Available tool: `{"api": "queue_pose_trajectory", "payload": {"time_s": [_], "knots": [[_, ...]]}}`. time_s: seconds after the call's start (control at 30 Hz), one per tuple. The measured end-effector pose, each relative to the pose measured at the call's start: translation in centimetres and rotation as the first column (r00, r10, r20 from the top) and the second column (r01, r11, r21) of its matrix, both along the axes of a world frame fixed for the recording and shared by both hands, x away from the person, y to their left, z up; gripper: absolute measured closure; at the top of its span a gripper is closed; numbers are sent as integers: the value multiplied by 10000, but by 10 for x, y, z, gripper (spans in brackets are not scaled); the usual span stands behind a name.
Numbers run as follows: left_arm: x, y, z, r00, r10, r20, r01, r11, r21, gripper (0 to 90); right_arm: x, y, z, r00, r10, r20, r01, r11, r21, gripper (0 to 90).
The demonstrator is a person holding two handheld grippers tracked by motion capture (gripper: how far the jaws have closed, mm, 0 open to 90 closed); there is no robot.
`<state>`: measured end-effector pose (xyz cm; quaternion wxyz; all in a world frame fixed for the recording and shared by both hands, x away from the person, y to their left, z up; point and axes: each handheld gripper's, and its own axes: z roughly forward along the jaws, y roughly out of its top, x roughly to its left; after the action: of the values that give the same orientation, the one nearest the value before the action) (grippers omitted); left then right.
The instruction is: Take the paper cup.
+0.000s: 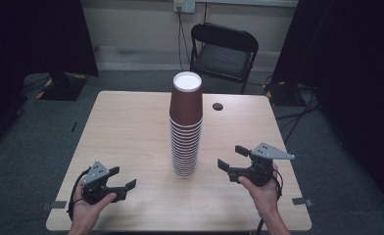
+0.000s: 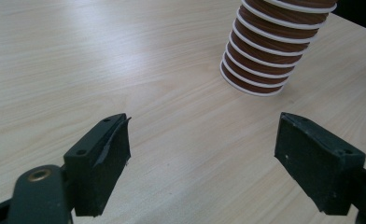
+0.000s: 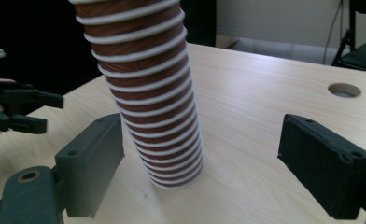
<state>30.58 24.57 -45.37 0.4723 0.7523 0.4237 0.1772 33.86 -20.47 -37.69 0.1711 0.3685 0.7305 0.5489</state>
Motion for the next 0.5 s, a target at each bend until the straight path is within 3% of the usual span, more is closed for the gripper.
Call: {"api": "queue_pose_trajectory", "payload": {"time_s": [0.2,0.5], "knots": [[0,0,0,10000,-3,-39,3,10000,10,179,2,8,16,9988,403,263,-408,9990,193,138],[0,-2,-1,9999,-84,-71,84,9999,90,179,9,25,54,9907,732,1143,-813,9944,681,148]]}}
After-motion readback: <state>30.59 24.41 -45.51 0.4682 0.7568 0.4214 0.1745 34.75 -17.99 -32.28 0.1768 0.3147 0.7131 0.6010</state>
